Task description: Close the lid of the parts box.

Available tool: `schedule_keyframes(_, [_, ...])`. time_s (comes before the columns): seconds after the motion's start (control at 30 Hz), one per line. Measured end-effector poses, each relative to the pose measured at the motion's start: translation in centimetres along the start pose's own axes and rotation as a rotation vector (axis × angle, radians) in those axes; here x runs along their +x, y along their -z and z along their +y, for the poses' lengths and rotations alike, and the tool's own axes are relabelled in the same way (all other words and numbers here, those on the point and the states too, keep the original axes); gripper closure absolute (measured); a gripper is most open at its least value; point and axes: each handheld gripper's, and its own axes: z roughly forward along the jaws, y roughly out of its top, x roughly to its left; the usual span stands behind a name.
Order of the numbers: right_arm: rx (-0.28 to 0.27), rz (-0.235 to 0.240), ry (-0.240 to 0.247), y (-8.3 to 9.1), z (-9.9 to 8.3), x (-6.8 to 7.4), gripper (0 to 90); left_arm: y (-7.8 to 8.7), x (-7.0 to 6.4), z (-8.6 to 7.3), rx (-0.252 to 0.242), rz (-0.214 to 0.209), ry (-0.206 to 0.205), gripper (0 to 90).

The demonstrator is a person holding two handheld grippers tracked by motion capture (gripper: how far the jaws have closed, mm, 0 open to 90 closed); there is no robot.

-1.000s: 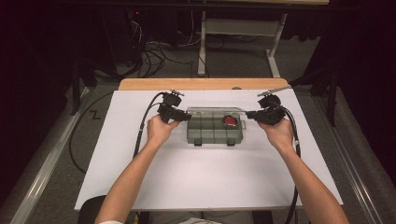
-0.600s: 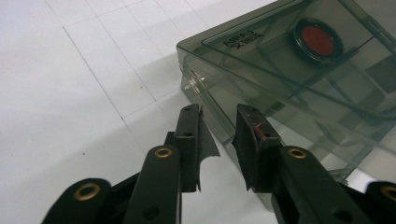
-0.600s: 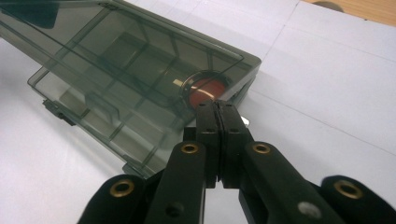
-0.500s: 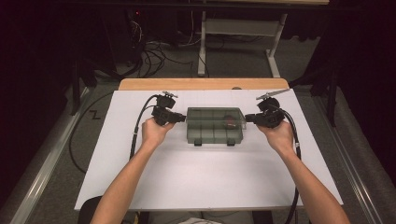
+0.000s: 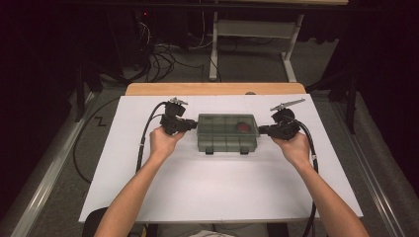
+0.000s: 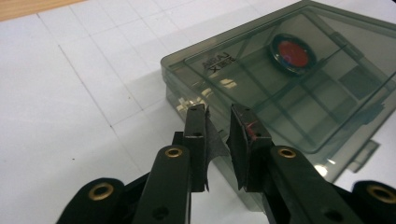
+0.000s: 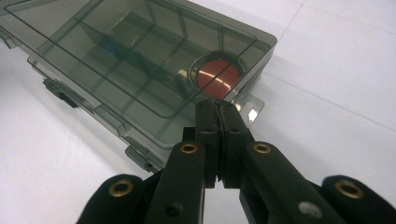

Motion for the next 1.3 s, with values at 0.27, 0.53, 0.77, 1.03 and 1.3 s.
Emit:
schedule_keyframes(0.27, [0.005,0.011,0.001,-0.4,-0.6,0.1,90.0,0.0,-0.8,-0.3,-0.016,-0.001,-0.021,77.1])
schedule_keyframes(0.53, [0.008,0.017,-0.007,-0.8,-1.1,0.0,90.0,-0.4,-1.6,-0.7,-0.002,-0.010,-0.054,76.5])
schedule_keyframes(0.77, [0.004,0.026,0.003,-0.9,-1.3,0.1,90.0,-0.8,-2.2,-1.0,0.004,-0.011,-0.071,76.6])
schedule_keyframes(1.03, [0.008,0.033,-0.003,-1.3,-1.7,0.1,90.0,-1.3,-2.8,-1.2,0.018,-0.003,-0.102,75.9])
schedule_keyframes(1.3, [0.003,0.047,0.012,-1.4,-1.9,0.3,90.0,-1.7,-3.2,-1.3,0.034,0.012,-0.122,75.9])
